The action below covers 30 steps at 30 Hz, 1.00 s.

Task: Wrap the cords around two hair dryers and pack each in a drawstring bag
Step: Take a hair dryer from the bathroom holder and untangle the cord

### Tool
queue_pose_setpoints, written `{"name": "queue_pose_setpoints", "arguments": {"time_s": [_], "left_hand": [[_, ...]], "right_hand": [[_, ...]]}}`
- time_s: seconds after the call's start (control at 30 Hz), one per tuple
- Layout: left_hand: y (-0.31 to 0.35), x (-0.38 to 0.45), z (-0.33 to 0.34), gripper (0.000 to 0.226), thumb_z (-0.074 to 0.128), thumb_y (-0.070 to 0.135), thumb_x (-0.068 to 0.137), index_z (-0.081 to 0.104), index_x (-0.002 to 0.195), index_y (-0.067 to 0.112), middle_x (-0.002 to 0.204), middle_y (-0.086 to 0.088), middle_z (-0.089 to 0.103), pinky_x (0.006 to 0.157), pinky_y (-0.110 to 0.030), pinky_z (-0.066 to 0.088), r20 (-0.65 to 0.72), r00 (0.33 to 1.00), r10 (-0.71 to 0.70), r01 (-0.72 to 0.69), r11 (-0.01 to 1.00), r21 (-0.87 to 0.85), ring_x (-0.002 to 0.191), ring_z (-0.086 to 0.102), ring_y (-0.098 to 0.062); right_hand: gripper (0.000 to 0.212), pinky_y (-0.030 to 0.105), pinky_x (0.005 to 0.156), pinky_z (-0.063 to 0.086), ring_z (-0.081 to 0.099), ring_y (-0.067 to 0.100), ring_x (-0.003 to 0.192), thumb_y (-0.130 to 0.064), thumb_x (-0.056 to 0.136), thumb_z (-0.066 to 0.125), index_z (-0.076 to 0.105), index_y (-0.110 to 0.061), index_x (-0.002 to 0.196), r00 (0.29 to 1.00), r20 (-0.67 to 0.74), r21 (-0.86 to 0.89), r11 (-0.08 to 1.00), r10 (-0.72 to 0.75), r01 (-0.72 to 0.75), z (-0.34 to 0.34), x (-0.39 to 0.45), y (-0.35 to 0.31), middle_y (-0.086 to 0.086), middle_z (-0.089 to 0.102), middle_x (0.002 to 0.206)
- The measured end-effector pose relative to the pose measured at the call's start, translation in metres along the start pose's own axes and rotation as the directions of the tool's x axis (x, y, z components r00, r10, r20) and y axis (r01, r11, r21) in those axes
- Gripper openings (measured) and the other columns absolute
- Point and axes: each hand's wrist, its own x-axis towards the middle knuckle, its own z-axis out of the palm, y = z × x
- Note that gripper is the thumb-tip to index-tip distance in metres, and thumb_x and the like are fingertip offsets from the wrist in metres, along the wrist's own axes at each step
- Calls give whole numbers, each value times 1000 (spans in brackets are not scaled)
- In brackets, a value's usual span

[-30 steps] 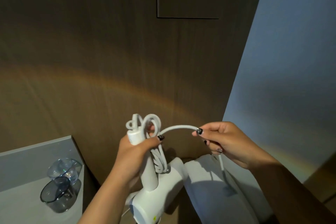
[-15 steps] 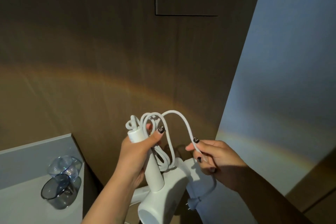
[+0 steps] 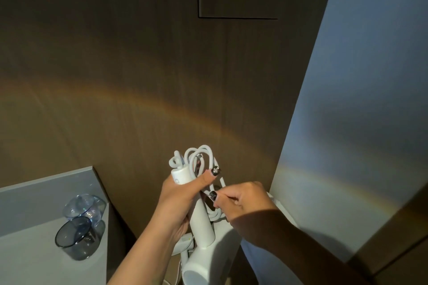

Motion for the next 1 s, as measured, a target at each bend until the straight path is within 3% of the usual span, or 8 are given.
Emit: {"name": "queue_pose_setpoints", "arguments": {"time_s": [0.17, 0.27, 0.33, 0.43, 0.53, 0.63, 0.83, 1.0], "left_hand": [[-8, 3, -2, 26, 79, 0, 69, 68, 91, 10, 70, -5, 71, 67, -37, 55, -108, 990, 95, -84, 990, 109, 63, 67, -18], [-10, 5, -3, 28, 77, -5, 70, 68, 93, 10, 77, -7, 73, 65, -34, 55, -158, 977, 142, -128, 987, 99, 68, 70, -19], [-10, 9, -6, 26, 74, -8, 72, 68, 93, 8, 78, -11, 72, 68, -38, 57, -212, 969, 130, -132, 991, 6, 71, 70, -24], [-11, 18, -12, 28, 72, -7, 74, 67, 99, 6, 81, -14, 68, 74, -46, 58, -308, 946, 100, -143, 982, -123, 75, 67, -30], [-15, 23, -17, 23, 71, -4, 76, 66, 92, 12, 76, -10, 65, 77, -48, 56, -373, 925, 75, -166, 962, -219, 69, 66, -27], [-24, 24, -18, 17, 70, 3, 78, 62, 87, 15, 73, -6, 62, 74, -45, 57, -383, 924, -4, -127, 941, -315, 64, 65, -23], [-49, 15, -7, 18, 72, 14, 77, 59, 88, 17, 79, -10, 64, 83, -53, 55, -290, 935, -202, 25, 856, -517, 79, 68, -31], [-75, 9, 5, 20, 73, 16, 77, 59, 92, 18, 86, -12, 66, 78, -54, 57, -307, 917, -254, 50, 838, -543, 84, 70, -33]], "right_hand": [[28, 12, 60, 43, 55, 6, 66, -29, 96, 55, 73, -11, 86, 1000, 1, -36, 999, -5, 5, 12, -4, 13, 1, 66, 73], [28, 0, 61, 35, 54, 0, 63, -30, 97, 53, 67, -14, 79, 970, -80, -46, 973, -230, 226, 18, -13, 22, -13, 56, 62], [35, -3, 58, 35, 50, -10, 57, -43, 97, 47, 58, -19, 75, 968, -63, 60, 968, -241, 245, 19, -21, 36, -5, 54, 64], [42, 19, 55, 45, 53, 2, 53, -60, 83, 49, 62, -23, 67, 999, 16, 243, 969, -48, 43, 14, -33, 54, -3, 54, 55], [24, 13, 52, 40, 52, 2, 52, -33, 89, 64, 63, -26, 66, 994, 57, 321, 941, 93, -106, 4, -39, 68, -12, 57, 53], [22, 8, 50, 40, 53, -1, 49, -17, 88, 68, 65, -17, 66, 966, -69, 347, 914, 251, -213, -1, -38, 93, -12, 58, 48], [40, 9, 52, 41, 52, 10, 55, -38, 90, 60, 61, -5, 68, 814, -123, 383, 784, 567, -488, 12, -43, 124, 2, 60, 63], [39, 49, 86, 52, 65, 25, 84, -44, 96, 49, 68, -10, 98, 777, 126, 604, 573, 617, -554, 30, -48, 132, 19, 70, 102]]}}
